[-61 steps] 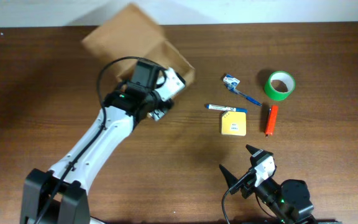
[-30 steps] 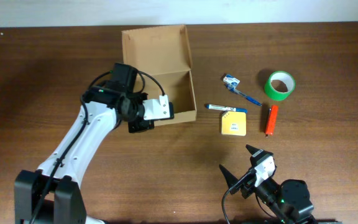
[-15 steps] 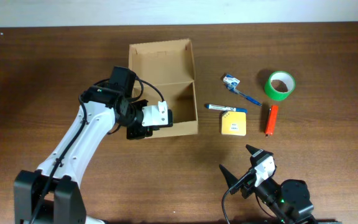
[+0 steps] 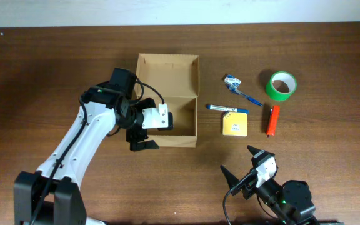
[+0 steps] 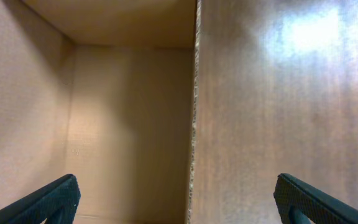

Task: Pack container
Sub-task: 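Drag the box with the left gripper rightward to the table center, then release the box and retract the left gripper to rest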

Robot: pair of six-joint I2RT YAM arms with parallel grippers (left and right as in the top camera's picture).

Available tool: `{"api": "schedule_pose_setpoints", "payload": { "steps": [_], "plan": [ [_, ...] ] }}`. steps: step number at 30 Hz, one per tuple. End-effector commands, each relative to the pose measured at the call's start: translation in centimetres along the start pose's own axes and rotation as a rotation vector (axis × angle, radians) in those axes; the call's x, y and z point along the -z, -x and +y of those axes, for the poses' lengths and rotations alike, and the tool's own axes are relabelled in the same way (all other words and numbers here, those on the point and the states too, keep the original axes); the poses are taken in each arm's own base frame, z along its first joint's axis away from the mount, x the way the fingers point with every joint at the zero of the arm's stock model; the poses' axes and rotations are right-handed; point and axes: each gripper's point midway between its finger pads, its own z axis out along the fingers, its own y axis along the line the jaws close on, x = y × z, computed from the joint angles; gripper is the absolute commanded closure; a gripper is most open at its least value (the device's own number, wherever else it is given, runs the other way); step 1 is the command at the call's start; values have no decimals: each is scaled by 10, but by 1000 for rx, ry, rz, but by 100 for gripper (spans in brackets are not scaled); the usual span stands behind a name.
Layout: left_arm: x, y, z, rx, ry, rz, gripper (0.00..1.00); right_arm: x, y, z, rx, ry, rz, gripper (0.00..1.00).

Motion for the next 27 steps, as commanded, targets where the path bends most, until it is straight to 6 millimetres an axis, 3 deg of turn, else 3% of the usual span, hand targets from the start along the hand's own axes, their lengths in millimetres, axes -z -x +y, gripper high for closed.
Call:
{"api": "schedule_pose_setpoints", "payload": {
  "steps": [1,7,15,21,27],
  "plan": [
    [20,22,-5,-12,27,-78,1,-1,-2,0,-10,1,2,1],
    [58,47,-14,25,121,-158,0,-1,-2,0,-10,1,2,1],
    [125,75,-41,109,311,-266,0,-1,-2,0,-10,1,2,1],
    [173,62,-55,449,529,-288,0,-1,-2,0,-10,1,2,1],
    [196,47,-95,491,617,-281,0,-1,-2,0,-10,1,2,1]
  ]
}}
